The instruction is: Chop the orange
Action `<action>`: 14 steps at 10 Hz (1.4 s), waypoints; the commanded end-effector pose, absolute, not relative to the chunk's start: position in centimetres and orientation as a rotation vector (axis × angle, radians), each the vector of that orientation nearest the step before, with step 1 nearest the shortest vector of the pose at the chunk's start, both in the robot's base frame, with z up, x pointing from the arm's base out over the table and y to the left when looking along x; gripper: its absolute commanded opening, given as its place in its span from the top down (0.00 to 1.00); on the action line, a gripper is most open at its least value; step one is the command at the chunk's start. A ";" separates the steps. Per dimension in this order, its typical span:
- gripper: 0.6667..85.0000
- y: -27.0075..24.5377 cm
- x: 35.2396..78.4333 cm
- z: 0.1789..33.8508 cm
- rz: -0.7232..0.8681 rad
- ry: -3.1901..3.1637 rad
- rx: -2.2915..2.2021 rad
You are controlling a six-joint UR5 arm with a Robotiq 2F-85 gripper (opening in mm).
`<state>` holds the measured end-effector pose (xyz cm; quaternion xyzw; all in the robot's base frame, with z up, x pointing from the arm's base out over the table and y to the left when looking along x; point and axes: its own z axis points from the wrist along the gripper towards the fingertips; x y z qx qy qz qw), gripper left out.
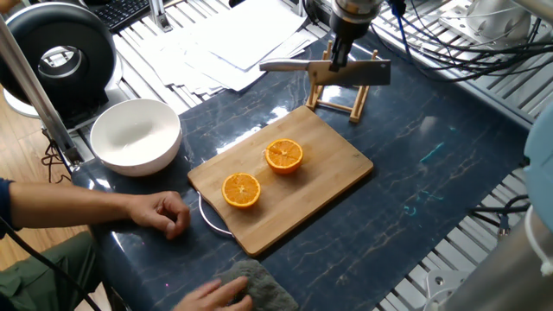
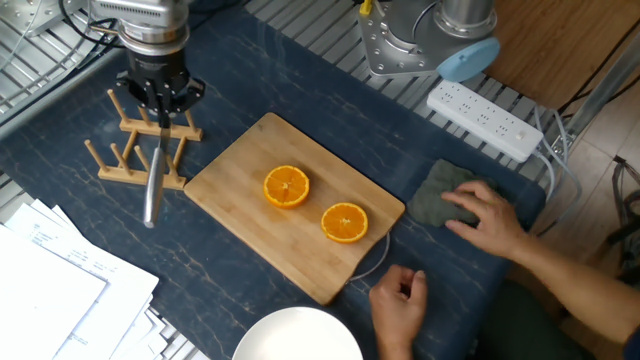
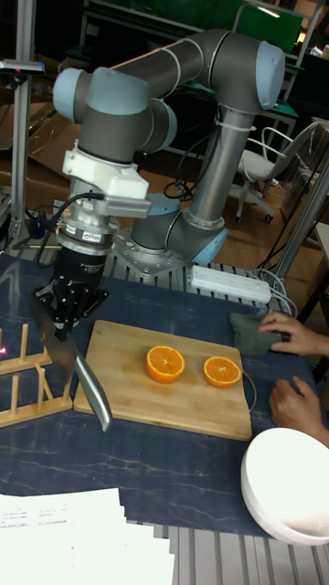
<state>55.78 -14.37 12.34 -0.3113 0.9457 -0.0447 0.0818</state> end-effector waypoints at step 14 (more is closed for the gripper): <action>0.99 -14.3 57.9 8.8 -0.040 2.766 -0.876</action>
